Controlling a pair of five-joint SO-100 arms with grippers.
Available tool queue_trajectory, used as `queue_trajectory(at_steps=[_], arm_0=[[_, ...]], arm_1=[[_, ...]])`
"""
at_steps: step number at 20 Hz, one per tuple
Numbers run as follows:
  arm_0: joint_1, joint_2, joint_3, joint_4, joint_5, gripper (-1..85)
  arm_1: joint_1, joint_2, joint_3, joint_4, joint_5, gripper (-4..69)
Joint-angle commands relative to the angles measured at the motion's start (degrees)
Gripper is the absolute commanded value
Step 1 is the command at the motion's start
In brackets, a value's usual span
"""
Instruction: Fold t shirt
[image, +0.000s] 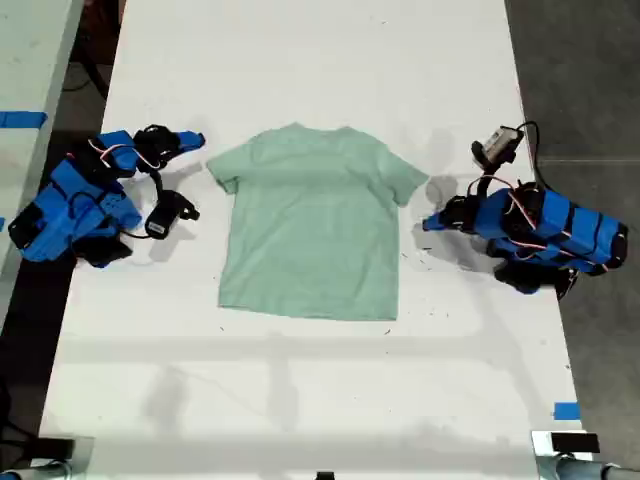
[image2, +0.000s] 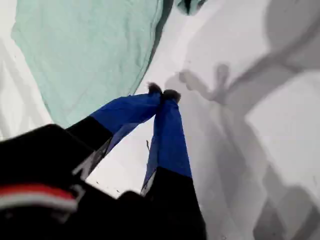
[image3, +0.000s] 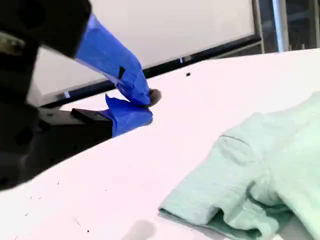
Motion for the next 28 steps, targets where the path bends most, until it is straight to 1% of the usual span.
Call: queue_trajectory(at_steps=[1,8,9,10,11,12,13,14,16,18,21,23,26,28], arm_0=[[-0.44,0.62,1.76,1.05,-3.87,-0.3],[-0.44,0.62,1.76,1.05,-3.78,-0.3],[-0.44,0.62,1.76,1.05,-3.69,-0.3],[-0.35,0.62,1.76,0.97,-3.69,-0.3],[-0.62,0.62,1.76,0.88,-3.69,-0.3],[-1.14,0.62,1.76,0.7,-3.34,-0.3],[-1.76,0.62,1.76,0.7,-2.99,-0.3],[-2.11,0.62,1.76,0.7,-2.64,-0.2],[-2.02,0.62,1.76,0.7,-2.55,-0.2],[-1.58,0.62,1.76,0.7,-2.55,-0.3],[-1.49,0.62,1.76,0.7,-2.55,-0.1],[-1.58,0.62,1.76,0.62,-2.46,-0.1],[-1.49,0.62,1.76,0.62,-2.37,-0.1],[-1.41,0.62,1.76,0.7,-2.37,-0.1]], arm_1=[[-0.79,0.44,3.16,0.35,0.79,-0.3],[-0.62,0.44,3.16,0.0,0.44,-0.3],[-0.09,0.44,2.37,-1.58,-2.11,-0.3],[2.29,0.35,0.7,-2.29,-6.59,0.0],[4.04,0.09,-3.69,1.76,-6.77,0.5],[5.71,-2.02,-9.05,4.48,-8.17,1.0],[7.47,-7.56,-14.41,5.1,-9.84,2.9],[8.88,-16.88,-20.3,4.92,-11.51,6.6],[11.43,-34.19,-30.85,2.99,-15.64,16.4],[16.87,-44.12,-36.47,0.79,-20.04,20.0],[25.75,-57.13,-41.13,-4.39,-27.07,22.9],[29.36,-64.86,-43.15,-10.28,-30.41,23.8],[30.67,-77.61,-48.96,-17.23,-32.17,22.8],[30.76,-87.28,-53.96,-19.51,-32.17,21.8]])
